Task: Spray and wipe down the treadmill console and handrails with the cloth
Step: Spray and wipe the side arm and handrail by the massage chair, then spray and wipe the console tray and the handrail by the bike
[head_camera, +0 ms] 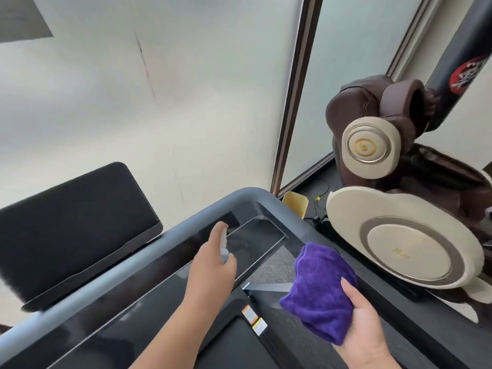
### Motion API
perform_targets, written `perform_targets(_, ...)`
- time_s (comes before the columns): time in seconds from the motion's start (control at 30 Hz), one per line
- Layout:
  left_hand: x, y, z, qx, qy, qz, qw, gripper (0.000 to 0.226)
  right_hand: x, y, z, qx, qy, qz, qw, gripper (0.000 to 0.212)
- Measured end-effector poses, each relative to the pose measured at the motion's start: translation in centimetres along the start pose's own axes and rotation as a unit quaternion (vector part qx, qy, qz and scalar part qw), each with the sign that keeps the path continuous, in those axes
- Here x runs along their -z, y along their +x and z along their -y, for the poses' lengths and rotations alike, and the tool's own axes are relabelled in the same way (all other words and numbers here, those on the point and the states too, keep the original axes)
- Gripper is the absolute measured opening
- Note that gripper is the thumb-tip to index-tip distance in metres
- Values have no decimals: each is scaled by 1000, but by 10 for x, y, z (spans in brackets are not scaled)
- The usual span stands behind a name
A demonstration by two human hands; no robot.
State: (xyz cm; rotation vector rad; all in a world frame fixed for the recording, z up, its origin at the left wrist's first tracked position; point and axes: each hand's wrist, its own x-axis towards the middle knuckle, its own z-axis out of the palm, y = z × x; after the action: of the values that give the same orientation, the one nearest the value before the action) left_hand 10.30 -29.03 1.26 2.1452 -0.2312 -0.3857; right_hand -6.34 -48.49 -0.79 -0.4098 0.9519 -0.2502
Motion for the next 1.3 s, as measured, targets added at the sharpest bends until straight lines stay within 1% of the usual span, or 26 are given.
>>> perform_targets(0.17, 20, 26, 11, -19, 7, 21, 1000, 67, -35, 12, -19, 65, -2, -32, 997, 44)
perform_targets(0.27, 29, 39, 20, -38, 24, 22, 999, 62, -50, 12, -28, 84, 11, -44, 995, 43)
perform_targets(0.4, 36, 57, 32, -42, 25, 20, 999, 57, -61, 10, -35, 99, 24, -59, 993, 45)
perform_targets(0.57, 37, 65, 40, -19, 18, 18, 1000, 68, -71, 7, -32, 108, 9, -78, 991, 45)
perform_targets(0.63, 37, 65, 40, -16, 12, 18, 1000, 73, -78, 6, -27, 126, -14, -84, 988, 44)
perform_targets(0.73, 35, 69, 38, -13, 13, 8, 1000, 75, -95, 10, -16, 187, -66, -81, 977, 36)
perform_targets(0.8, 34, 69, 34, -11, 14, 3, 1000, 78, -111, 17, -12, 243, -150, -64, 956, 25)
perform_targets(0.83, 34, 67, 31, -17, 18, 2, 1000, 79, -119, 22, -12, 279, -203, -70, 936, 19)
perform_targets(0.87, 34, 65, 28, -23, 24, -2, 999, 80, -129, 29, -13, 317, -267, -64, 908, 16)
perform_targets(0.93, 32, 61, 24, -12, 38, -25, 999, 80, -142, 51, -18, 367, -408, -2, 836, 21)
perform_targets(0.97, 32, 60, 23, -1, 38, -30, 999, 78, -144, 68, -23, 382, -474, 28, 793, 26)
perform_targets(1.0, 31, 58, 22, 8, 42, -29, 999, 76, -142, 90, -28, 397, -553, 47, 731, 35)
perform_targets(1.03, 29, 56, 20, 15, 51, -28, 998, 76, -141, 115, -34, 411, -647, 70, 639, 46)
perform_targets(1.07, 27, 54, 18, 23, 59, -26, 998, 77, -139, 137, -40, 417, -732, 71, 534, 57)
perform_targets(1.1, 25, 51, 15, 29, 61, -28, 997, 78, -138, 155, -46, 419, -789, 56, 445, 64)
perform_targets(1.13, 24, 48, 14, 36, 61, -34, 997, 79, -139, 167, -51, 422, -815, 44, 394, 71)
perform_targets(1.17, 23, 46, 15, 44, 61, -43, 996, 80, -143, 172, -57, 427, -826, 33, 368, 76)
perform_targets(1.23, 21, 41, 17, 57, 60, -64, 995, 81, -151, 174, -68, 453, -819, 23, 352, 83)
perform_targets(1.3, 17, 33, 18, 62, 46, -89, 993, 81, -155, 175, -78, 479, -810, 27, 337, 85)
